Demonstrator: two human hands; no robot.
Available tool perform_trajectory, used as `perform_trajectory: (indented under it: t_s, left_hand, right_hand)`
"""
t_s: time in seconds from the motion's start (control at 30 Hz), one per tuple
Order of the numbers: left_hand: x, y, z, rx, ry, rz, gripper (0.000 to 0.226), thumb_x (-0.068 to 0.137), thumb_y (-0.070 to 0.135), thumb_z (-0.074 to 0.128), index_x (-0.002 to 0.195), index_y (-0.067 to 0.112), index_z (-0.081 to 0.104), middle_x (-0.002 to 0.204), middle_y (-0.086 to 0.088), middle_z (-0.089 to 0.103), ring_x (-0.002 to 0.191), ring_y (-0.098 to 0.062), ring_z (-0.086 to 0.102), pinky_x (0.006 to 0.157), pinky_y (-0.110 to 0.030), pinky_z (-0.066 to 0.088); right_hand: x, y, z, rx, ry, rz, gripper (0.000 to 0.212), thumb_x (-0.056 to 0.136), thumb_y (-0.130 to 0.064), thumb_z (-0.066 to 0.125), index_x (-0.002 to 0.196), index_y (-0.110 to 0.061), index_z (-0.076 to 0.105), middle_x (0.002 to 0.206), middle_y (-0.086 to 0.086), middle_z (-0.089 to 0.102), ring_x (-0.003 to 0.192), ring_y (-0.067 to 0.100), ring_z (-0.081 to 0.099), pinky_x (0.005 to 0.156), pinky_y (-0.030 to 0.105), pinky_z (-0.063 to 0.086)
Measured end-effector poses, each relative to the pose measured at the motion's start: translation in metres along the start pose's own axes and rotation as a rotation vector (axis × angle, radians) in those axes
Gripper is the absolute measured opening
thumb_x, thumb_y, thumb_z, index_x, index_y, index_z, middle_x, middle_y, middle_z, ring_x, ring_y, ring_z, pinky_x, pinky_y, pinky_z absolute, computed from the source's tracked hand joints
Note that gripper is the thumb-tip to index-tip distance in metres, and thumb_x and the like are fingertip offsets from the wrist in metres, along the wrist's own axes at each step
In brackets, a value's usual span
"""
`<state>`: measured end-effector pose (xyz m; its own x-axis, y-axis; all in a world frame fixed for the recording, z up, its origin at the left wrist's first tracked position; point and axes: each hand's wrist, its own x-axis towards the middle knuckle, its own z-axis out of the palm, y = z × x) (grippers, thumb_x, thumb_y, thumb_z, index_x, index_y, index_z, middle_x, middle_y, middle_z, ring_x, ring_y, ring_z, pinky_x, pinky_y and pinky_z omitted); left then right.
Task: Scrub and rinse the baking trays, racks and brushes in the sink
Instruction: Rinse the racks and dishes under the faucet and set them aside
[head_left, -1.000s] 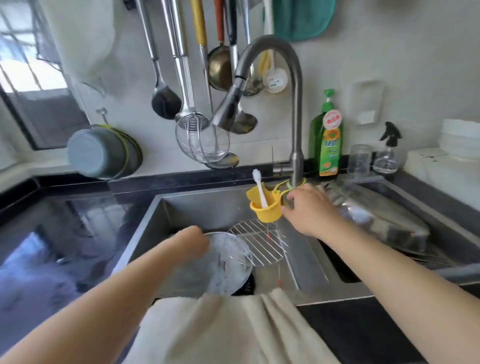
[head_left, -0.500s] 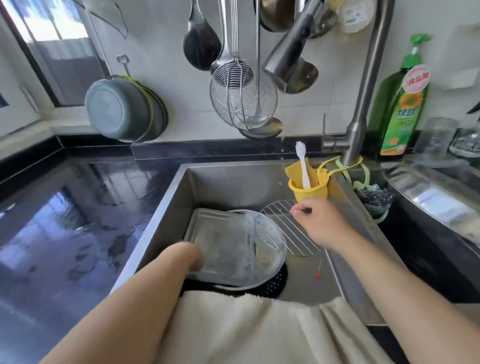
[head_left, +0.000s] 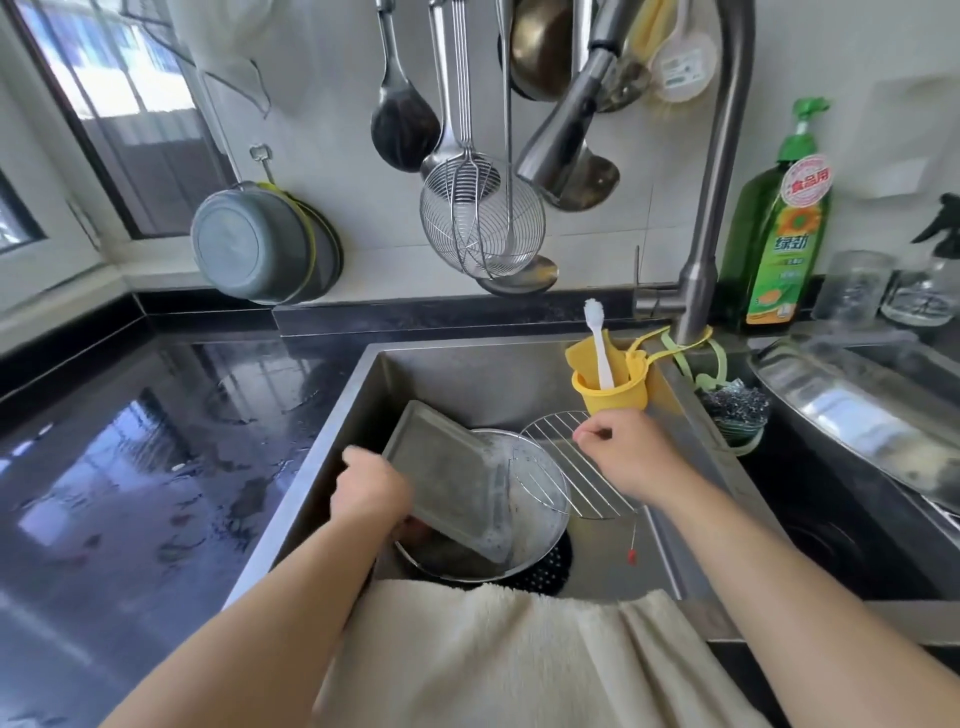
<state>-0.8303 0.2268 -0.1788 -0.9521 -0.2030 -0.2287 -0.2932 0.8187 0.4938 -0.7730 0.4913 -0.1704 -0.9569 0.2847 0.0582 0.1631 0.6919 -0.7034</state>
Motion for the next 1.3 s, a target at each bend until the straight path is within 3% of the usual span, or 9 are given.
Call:
perform_trajectory:
  t_s: [0.13,0.27,0.37,0.5,0.67,0.87,1.03,1.17,1.3]
  left_hand:
    - [-0.014,0.02,-0.01,-0.159,0.159,0.114,0.01,0.097,0.014,0.049,0.106,0.009,0.046,0.116,-0.019,0.06,0.107,-0.041,0.059,0.085,-0.044,0.046]
    - [-0.025,0.042,-0.038,-0.286,0.26,0.259,0.008,0.088,0.013,0.049,0.081,0.011,0.046,0.088,-0.019,0.063,0.07,-0.025,0.053,0.061,-0.035,0.039]
    - [-0.029,0.054,-0.071,-0.364,0.362,0.327,0.009,0.086,0.015,0.053,0.085,0.006,0.055,0.081,-0.009,0.063,0.078,-0.03,0.057,0.066,-0.037,0.043]
    - [-0.021,0.073,-0.095,-0.232,0.412,0.427,0.005,0.082,0.016,0.056,0.084,0.011,0.058,0.082,-0.008,0.063,0.081,-0.035,0.058,0.07,-0.038,0.044]
    - [-0.005,0.086,-0.103,-0.068,0.384,0.5,0.005,0.084,0.017,0.058,0.086,0.013,0.058,0.086,-0.007,0.061,0.083,-0.034,0.059,0.072,-0.036,0.046]
    - [0.019,0.079,-0.106,-0.304,0.23,0.399,0.02,0.077,0.02,0.059,0.084,0.001,0.061,0.074,-0.013,0.072,0.073,-0.036,0.071,0.073,-0.046,0.063]
    - [0.009,0.076,-0.101,-0.387,0.132,0.36,0.012,0.077,0.017,0.06,0.07,0.007,0.057,0.054,-0.009,0.062,0.052,-0.028,0.058,0.061,-0.034,0.054]
    - [-0.004,0.074,-0.095,-0.365,0.102,0.323,0.016,0.066,0.025,0.054,0.072,0.01,0.054,0.065,-0.012,0.066,0.064,-0.034,0.064,0.071,-0.042,0.06]
    - [-0.016,0.07,-0.083,-0.383,0.073,0.312,0.021,0.081,0.023,0.055,0.065,0.01,0.054,0.063,-0.012,0.064,0.063,-0.031,0.062,0.07,-0.043,0.06]
  right_hand:
    - [-0.001,0.002,-0.001,0.035,-0.036,0.02,0.019,0.096,-0.021,0.058,0.085,-0.025,0.073,0.078,-0.01,0.07,0.076,0.017,0.063,0.073,0.031,0.051]
    - [-0.002,0.0,-0.005,0.012,0.095,0.081,0.016,0.098,-0.026,0.055,0.093,-0.032,0.069,0.095,-0.009,0.072,0.08,0.015,0.064,0.073,0.031,0.056]
    - [0.019,-0.015,-0.019,-0.069,0.134,0.115,0.016,0.096,-0.03,0.051,0.107,-0.039,0.059,0.101,-0.006,0.067,0.085,0.021,0.065,0.072,0.035,0.056]
    - [0.082,-0.04,-0.055,-0.117,0.12,0.18,0.032,0.09,-0.017,0.057,0.122,-0.017,0.055,0.1,0.008,0.069,0.084,0.028,0.069,0.071,0.041,0.06]
    - [0.14,-0.05,-0.091,-0.164,0.168,0.337,0.019,0.1,-0.01,0.051,0.095,0.004,0.063,0.082,0.02,0.074,0.055,0.024,0.06,0.052,0.027,0.047]
    - [0.155,-0.058,-0.088,-0.377,-0.032,0.357,0.02,0.098,-0.005,0.052,0.088,0.003,0.066,0.084,0.013,0.073,0.063,0.02,0.057,0.064,0.028,0.05]
    - [0.1,-0.078,-0.111,0.289,0.088,0.189,0.044,0.1,-0.012,0.06,0.142,-0.011,0.048,0.104,0.016,0.072,0.081,0.023,0.069,0.063,0.029,0.055]
    - [0.051,-0.133,-0.147,0.93,0.008,-0.13,0.033,0.097,-0.021,0.067,0.128,-0.018,0.058,0.123,0.011,0.065,0.111,0.026,0.065,0.094,0.041,0.054]
    - [0.054,-0.178,-0.158,0.98,-0.022,-0.187,0.024,0.094,-0.03,0.071,0.114,-0.019,0.064,0.124,0.01,0.069,0.117,0.028,0.066,0.112,0.049,0.043]
